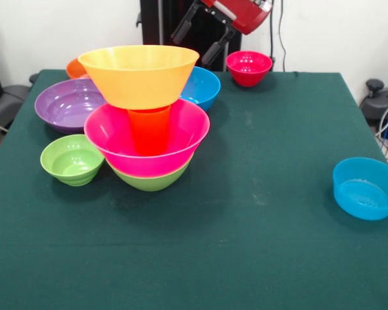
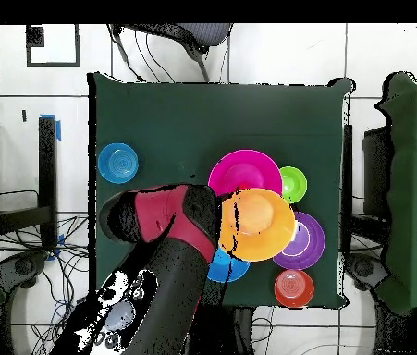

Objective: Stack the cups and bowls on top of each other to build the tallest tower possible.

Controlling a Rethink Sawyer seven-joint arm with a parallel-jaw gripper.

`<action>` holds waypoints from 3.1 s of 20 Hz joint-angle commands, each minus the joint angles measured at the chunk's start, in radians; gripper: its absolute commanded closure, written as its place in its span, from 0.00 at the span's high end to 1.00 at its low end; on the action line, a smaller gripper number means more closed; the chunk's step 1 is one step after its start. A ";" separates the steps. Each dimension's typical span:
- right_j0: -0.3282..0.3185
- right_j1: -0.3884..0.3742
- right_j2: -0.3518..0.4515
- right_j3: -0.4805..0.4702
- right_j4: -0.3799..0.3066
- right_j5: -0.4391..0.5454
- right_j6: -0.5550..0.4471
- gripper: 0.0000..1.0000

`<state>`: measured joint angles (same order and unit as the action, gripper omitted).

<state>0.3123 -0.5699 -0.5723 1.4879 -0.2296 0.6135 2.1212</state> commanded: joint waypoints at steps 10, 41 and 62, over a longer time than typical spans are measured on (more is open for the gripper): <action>-0.004 0.097 0.056 0.050 0.013 -0.083 0.195 1.00; 0.088 0.108 -0.036 -0.017 0.079 0.054 0.206 0.00; 0.134 0.141 -0.111 -0.244 0.053 0.350 0.130 0.00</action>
<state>0.4566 -0.4635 -0.7505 1.3242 -0.1830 0.9082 2.1299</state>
